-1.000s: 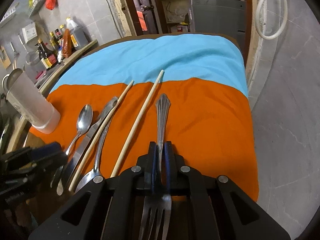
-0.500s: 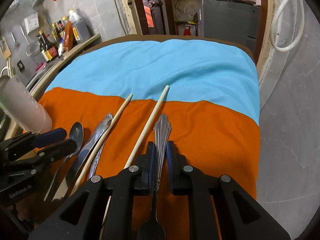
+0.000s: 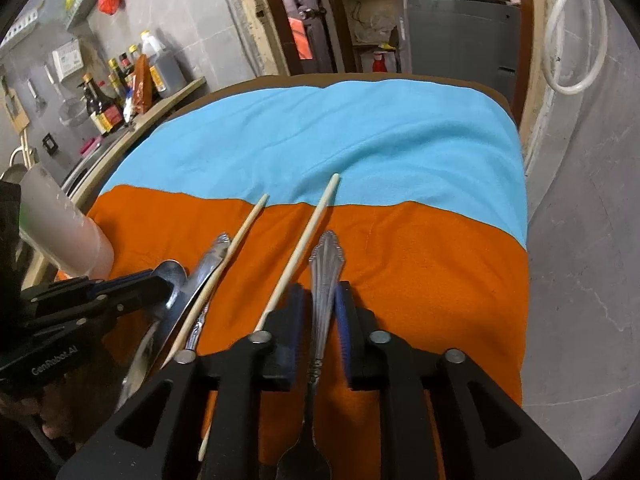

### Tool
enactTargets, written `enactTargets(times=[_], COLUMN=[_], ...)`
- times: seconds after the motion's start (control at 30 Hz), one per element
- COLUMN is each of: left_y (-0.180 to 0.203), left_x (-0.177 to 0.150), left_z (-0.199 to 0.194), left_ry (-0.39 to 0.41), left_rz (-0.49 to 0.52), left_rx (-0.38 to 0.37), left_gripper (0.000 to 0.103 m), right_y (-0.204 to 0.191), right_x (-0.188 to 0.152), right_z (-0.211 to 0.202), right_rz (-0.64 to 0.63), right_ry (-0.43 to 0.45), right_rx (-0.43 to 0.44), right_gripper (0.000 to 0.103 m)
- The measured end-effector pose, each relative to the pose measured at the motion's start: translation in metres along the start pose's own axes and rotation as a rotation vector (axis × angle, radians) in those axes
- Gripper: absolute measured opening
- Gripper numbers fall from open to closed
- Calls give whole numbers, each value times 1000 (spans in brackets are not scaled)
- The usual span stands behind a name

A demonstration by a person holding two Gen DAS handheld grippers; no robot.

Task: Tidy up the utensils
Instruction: 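Close the left tool on the silver spoon while the right tool closes on the fork, then lift the spoon with the left tool while the right tool lifts the fork toward the basket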

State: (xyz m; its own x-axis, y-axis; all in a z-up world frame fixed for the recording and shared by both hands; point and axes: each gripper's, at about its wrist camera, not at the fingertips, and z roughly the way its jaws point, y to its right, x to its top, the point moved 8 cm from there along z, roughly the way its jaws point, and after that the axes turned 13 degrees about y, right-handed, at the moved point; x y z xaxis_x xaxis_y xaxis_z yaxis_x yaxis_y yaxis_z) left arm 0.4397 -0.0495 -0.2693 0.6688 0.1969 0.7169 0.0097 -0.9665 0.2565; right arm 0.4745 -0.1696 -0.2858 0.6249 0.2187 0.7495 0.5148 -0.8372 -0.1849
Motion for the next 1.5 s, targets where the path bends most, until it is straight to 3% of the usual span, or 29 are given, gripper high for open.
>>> enactTargets(times=[0.2,0.4,0.57,0.8,1.2,1.5], left_y=[6,8,8,11,9,11], left_x=[0,-5,-6,-5,10,13], left_z=[-8,-19,-25,-50,-84,-101], left_ry=[26,46,62,168,323,366], left_rz=[0,3,-14,20,10,11], left_rx=[-6,-4,-5,14,24,3], left_gripper=[0,0,0,0,0,0], right_y=[-14,-7,-9,-7,-43,-44], right_x=[-2,-7,-12,-14,-2,3], right_z=[3,-4,-12,-41,-86,-103], right_rz=[-149,-91,-93,110,106,131], right_ry=[-28,-44,-43,126,384,452], right_rx=[-85,-103,-119,-3,66,73], right_gripper=[20,10,7,7,7,7])
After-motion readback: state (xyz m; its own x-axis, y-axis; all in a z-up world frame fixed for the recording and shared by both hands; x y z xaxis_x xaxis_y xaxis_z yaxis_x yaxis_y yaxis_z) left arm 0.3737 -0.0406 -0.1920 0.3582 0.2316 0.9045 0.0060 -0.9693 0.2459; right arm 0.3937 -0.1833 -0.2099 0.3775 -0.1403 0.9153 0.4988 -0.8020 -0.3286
